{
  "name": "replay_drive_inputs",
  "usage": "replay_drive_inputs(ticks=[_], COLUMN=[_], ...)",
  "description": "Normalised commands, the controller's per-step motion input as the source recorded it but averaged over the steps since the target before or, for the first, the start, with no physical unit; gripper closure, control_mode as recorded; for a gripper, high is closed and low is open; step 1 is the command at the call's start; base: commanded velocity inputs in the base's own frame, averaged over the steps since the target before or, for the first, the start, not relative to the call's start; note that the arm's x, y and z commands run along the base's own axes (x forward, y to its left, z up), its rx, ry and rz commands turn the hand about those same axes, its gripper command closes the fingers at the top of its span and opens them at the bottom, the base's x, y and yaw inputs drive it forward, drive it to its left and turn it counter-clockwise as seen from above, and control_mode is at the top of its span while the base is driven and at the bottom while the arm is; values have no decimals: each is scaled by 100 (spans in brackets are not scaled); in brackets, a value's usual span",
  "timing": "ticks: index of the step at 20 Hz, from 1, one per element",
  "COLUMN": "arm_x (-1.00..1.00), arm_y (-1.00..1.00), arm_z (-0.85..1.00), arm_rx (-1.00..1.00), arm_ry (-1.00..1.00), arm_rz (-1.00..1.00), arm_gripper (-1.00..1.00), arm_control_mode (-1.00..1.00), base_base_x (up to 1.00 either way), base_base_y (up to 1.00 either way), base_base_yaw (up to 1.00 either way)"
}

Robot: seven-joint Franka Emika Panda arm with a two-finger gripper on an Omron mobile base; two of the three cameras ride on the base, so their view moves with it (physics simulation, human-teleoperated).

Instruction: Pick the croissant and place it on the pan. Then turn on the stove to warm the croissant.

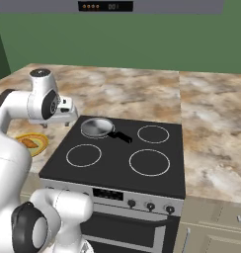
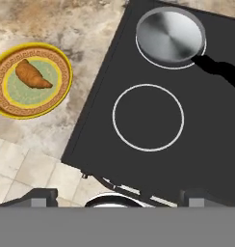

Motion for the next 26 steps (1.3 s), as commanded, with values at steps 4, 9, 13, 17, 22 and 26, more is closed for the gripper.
replay_drive_inputs(ticks=[4, 9, 13, 17, 22, 26], arm_x=[0, 0, 0, 0, 0, 0], arm_y=[44, 46, 44, 44, 47, 48], arm_z=[-7, -8, -7, -9, -15, -17], arm_rx=[0, 0, 0, 0, 0, -2], arm_ry=[-6, -7, -2, 0, 0, 0], arm_rz=[15, 15, 14, 13, 13, 12], arm_gripper=[-100, -100, -100, -100, -100, -100], arm_control_mode=[-100, -100, -100, -100, -100, -100], base_base_x=[0, 0, 0, 0, 0, 0], base_base_y=[0, 0, 0, 0, 0, 0], base_base_yaw=[0, 0, 0, 0, 0, 0])
